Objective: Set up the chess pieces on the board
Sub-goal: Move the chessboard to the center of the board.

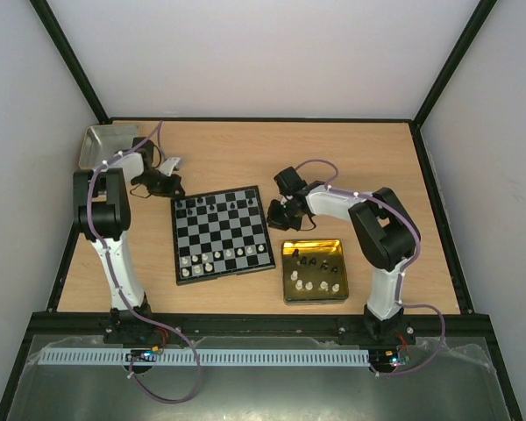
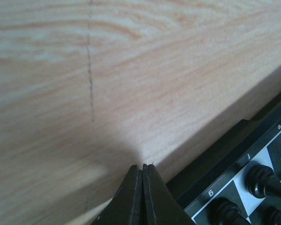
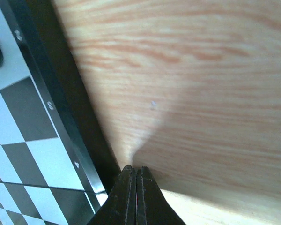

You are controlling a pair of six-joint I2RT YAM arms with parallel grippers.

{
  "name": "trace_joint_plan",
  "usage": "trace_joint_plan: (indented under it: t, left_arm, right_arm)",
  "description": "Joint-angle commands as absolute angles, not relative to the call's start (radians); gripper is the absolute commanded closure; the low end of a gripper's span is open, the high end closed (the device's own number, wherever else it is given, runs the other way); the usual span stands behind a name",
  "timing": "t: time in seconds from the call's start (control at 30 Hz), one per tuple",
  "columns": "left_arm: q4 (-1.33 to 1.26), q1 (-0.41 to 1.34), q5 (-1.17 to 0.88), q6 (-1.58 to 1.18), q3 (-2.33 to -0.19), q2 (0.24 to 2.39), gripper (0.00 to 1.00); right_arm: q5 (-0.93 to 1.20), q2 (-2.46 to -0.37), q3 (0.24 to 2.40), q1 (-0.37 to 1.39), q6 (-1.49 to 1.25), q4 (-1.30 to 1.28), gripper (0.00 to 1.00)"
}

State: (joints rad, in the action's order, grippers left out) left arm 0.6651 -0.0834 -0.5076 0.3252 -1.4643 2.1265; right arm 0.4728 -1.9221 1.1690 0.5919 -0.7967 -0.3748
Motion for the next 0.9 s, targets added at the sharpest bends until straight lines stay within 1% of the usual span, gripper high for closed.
trace_joint_plan:
  t: [0.0, 0.23, 0.4, 0.63, 0.87]
  left_arm:
    - [0.721, -0.081, -0.438, 0.337, -1.364, 2.113, 0.98]
    - [0.645, -0.151, -0.316, 0.267, -1.345, 2.023, 0.98]
    - [0.651, -0.185, -0.254, 0.291, -1.321, 1.956, 0.98]
    - [0.706, -0.191, -0.316, 0.326, -1.281, 1.937, 0.98]
    - [0.736, -0.147, -0.363, 0.337, -1.237, 1.921, 0.98]
  right_arm:
    - [0.455, -1.892, 1.117, 0.616, -0.81, -0.434, 0.98]
    - [0.456, -1.868, 1.1, 0.627, -0.816, -0.43, 0.98]
    - [0.447, -1.865, 1.107, 0.628, -0.801, -0.448, 0.98]
    - [0.433, -1.86, 1.126, 0.651, -0.785, -0.483, 0.98]
    - [0.42, -1.826, 1.109, 0.692, -0.79, -0.507, 0.98]
